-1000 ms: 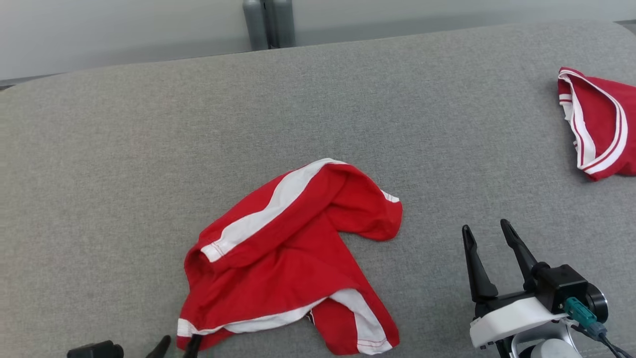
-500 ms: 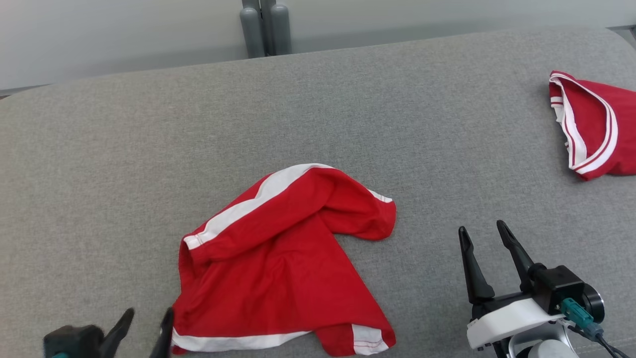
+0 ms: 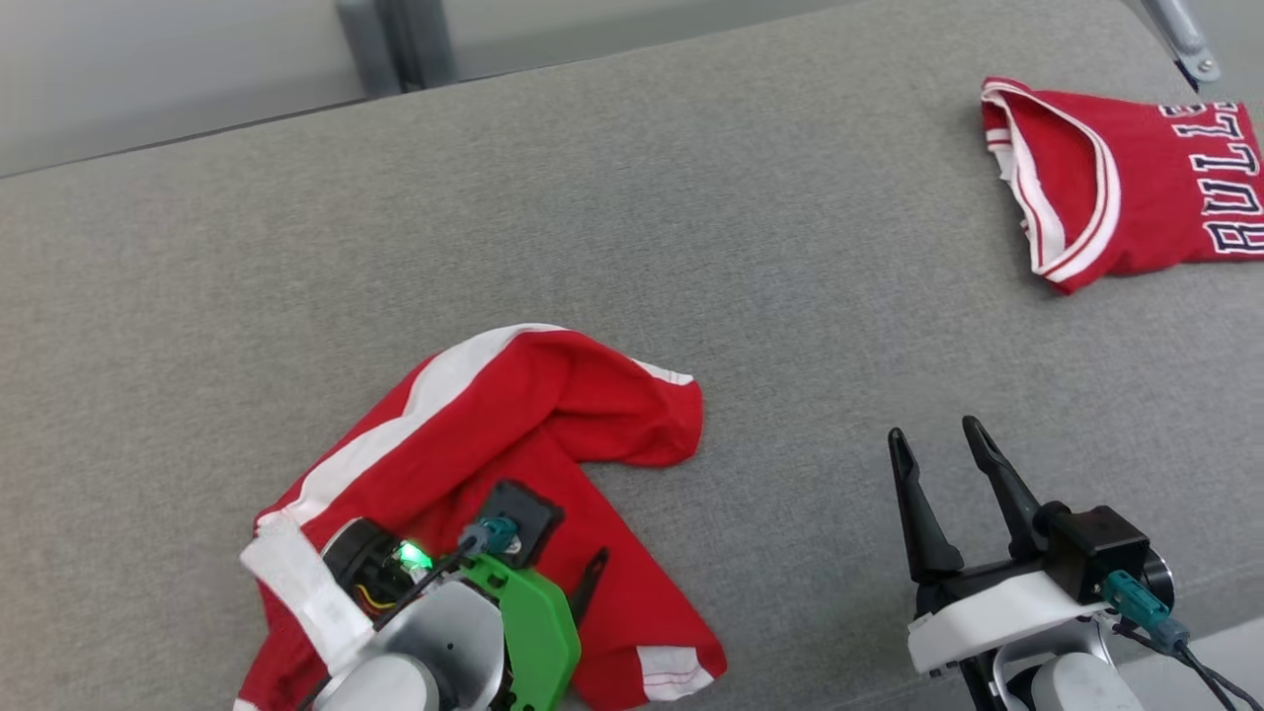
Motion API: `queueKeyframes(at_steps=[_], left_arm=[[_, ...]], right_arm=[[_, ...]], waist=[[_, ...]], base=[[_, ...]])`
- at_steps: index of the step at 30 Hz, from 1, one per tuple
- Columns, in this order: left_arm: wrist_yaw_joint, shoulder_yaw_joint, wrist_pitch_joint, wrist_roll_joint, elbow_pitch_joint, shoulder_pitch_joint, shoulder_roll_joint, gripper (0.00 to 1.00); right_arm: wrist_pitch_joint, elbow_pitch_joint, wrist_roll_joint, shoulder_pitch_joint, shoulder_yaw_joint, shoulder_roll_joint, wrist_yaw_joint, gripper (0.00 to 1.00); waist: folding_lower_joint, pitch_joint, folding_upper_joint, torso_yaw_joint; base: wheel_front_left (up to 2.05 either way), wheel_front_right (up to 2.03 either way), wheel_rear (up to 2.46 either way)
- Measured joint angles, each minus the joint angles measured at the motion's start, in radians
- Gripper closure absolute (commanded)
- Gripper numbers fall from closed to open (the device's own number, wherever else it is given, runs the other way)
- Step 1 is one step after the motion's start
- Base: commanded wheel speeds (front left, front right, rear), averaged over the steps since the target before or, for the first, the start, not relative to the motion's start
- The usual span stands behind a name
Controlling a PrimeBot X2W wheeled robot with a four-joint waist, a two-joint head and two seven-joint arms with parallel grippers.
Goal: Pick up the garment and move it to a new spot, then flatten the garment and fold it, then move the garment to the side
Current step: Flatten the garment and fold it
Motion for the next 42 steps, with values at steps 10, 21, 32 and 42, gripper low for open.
queueKeyframes(at_steps=[10,21,32,42], left_arm=[[-0.018,-0.027,0.011,-0.031,0.207,-0.067,-0.015,1.00],[0.159,0.158,-0.360,-0.081,0.300,-0.098,-0.152,1.00],[0.187,0.164,-0.573,-0.183,0.505,-0.094,-0.226,0.00],[0.192,0.282,-0.764,-0.130,0.267,-0.026,-0.202,0.00]], right_arm=[[0.000,0.006,0.031,0.017,-0.019,-0.001,0.000,0.00],[0.000,0.007,0.006,0.020,-0.027,0.000,0.000,0.00],[0.000,0.013,-0.005,0.019,-0.017,0.000,0.000,0.00],[0.000,-0.023,-0.055,0.035,-0.061,0.000,0.000,0.00]], waist=[[0.0000,0.011,0.0000,-0.112],[0.0000,-0.005,0.0000,-0.083],[0.0000,-0.016,0.0000,-0.066],[0.0000,-0.050,0.0000,-0.049]], base=[[0.00,0.00,0.00],[0.00,0.00,0.00],[0.00,0.00,0.00],[0.00,0.00,0.00]])
